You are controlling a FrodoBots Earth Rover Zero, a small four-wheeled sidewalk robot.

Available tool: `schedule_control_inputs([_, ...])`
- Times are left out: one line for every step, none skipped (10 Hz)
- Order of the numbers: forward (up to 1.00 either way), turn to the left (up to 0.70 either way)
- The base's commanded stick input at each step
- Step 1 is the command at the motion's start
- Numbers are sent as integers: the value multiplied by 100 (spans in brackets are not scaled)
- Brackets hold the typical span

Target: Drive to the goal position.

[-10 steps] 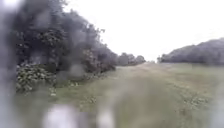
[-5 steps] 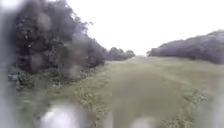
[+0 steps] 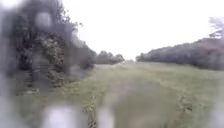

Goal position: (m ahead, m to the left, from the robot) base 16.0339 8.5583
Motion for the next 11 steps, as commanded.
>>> schedule_control_inputs([85,-20])
schedule_control_inputs([85,-15])
schedule_control_inputs([85,-11])
schedule_control_inputs([85,-9])
schedule_control_inputs([85,-7])
schedule_control_inputs([85,-6])
schedule_control_inputs([85,-5])
schedule_control_inputs([85,-4])
schedule_control_inputs([85,-4])
schedule_control_inputs([85,-1])
schedule_control_inputs([85,0])
